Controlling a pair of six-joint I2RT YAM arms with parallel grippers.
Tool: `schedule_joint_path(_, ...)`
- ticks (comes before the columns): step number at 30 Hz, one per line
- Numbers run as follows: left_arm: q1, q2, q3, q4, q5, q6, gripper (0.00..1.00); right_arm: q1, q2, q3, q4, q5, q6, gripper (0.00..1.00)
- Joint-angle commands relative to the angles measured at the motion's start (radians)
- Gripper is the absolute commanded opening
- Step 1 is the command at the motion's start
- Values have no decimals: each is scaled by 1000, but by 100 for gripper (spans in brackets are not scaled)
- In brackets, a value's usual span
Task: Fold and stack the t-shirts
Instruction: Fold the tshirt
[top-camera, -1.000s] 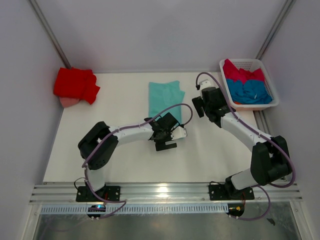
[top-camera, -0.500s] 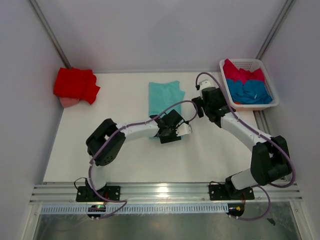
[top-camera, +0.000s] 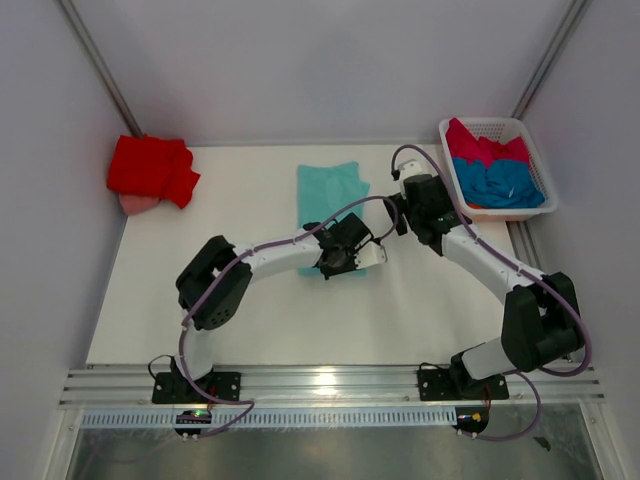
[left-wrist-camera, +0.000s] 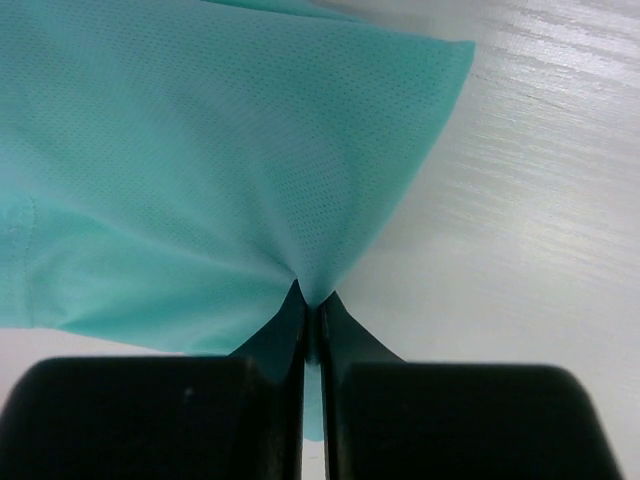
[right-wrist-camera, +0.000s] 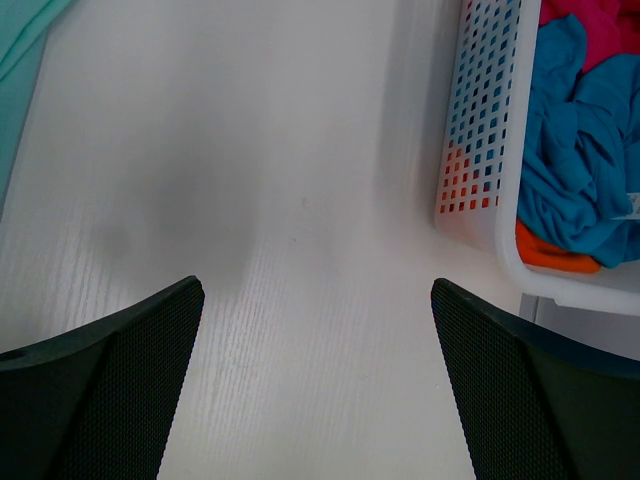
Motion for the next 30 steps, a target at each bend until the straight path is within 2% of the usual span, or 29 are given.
schedule_joint_path(1,2,-53,82,-75,51,-40,0,2,-44,-3,49,14,4,99)
schedule_joint_path(11,2,-144,227,-268,174,-134,0,2,-68,-4,49,25,4,100)
schedule_joint_path(22,2,-193,272,-405,318,-194,0,-9,-162,69,71,139,-48,99)
schedule_joint_path(30,2,-142,399,-452,314,-149,0,-34,-187,129,66,145,-56,99)
